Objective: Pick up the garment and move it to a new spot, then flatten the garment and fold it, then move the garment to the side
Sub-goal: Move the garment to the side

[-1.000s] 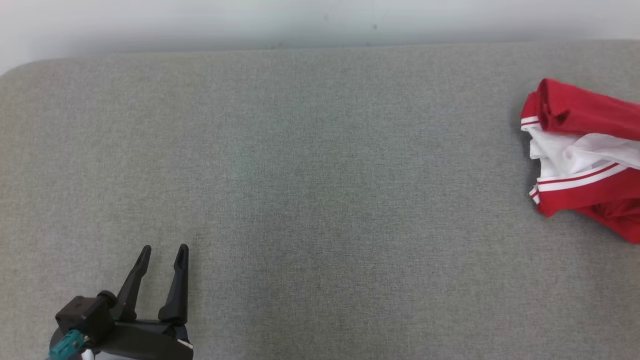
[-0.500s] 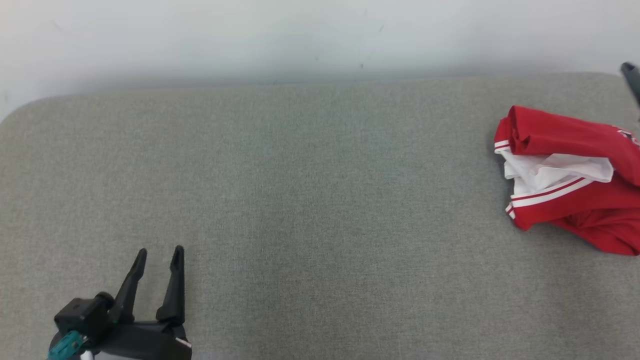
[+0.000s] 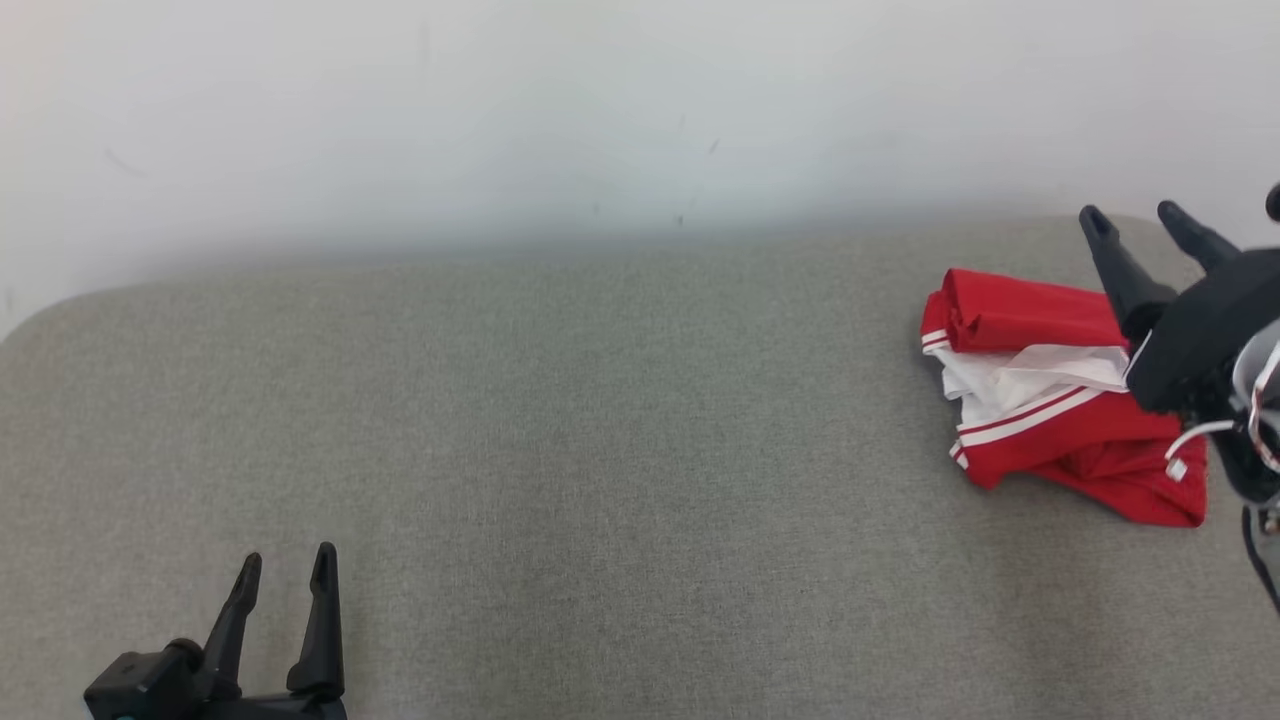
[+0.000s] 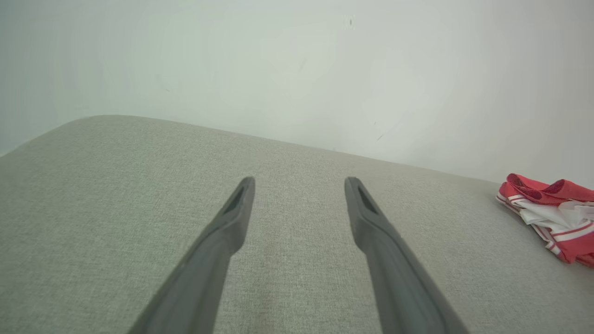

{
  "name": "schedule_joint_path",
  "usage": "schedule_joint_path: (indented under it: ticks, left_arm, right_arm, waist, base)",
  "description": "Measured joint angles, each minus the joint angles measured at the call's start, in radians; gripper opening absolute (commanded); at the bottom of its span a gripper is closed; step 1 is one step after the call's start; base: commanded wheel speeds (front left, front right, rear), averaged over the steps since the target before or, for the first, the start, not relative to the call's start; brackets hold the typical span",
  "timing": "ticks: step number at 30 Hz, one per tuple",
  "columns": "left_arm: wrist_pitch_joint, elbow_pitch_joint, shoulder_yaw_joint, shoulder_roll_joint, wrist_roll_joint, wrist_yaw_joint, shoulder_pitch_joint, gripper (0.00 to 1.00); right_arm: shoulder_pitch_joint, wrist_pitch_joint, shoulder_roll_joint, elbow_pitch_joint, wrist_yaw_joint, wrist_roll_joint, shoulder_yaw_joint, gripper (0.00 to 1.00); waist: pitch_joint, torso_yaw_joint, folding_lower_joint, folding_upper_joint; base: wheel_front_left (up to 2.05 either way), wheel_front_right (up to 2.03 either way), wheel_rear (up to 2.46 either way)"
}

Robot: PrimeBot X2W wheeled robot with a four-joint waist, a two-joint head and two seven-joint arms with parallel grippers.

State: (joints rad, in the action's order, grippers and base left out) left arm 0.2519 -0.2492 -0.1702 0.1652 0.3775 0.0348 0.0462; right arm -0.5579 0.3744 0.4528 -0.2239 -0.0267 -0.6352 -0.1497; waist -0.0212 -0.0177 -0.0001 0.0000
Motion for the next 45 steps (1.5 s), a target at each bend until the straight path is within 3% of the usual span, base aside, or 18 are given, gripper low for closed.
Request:
schedule_joint_path:
  ticks: [7,16,22,31,45]
  left_arm:
    - [0.000,0.029,0.013,0.002,-0.006,-0.016,-0.034,1.00]
    - [0.000,0.078,0.029,0.018,-0.035,-0.036,-0.094,1.00]
    - [0.000,0.105,0.030,0.025,-0.056,-0.062,-0.105,1.00]
    - [0.000,0.142,0.037,0.038,-0.068,-0.080,-0.141,1.00]
    - [-0.006,0.167,0.054,0.050,-0.068,-0.089,-0.147,1.00]
  right_arm:
    - [0.164,-0.109,-0.028,0.136,-0.026,0.007,0.014,1.00]
    - [0.358,-0.241,-0.049,0.221,-0.046,0.062,0.021,1.00]
    - [0.485,-0.314,-0.102,0.282,-0.070,0.089,0.016,1.00]
    - [0.613,-0.400,-0.137,0.259,-0.088,0.146,0.024,1.00]
    - [0.679,-0.474,-0.115,0.217,-0.092,0.179,0.086,1.00]
  waist:
    - [0.044,0.014,-0.0001,0.0000]
    - [0.066,0.020,0.0000,-0.0001]
    - [0.078,0.021,0.0000,-0.0001]
    - [0.078,0.020,0.0001,0.0000]
    - [0.073,0.023,0.0001,0.0000]
  base:
    - [0.00,0.00,0.00]
    - [0.00,0.00,0.00]
    - [0.00,0.00,0.00]
    - [0.00,0.00,0.00]
    - [0.00,0.00,0.00]
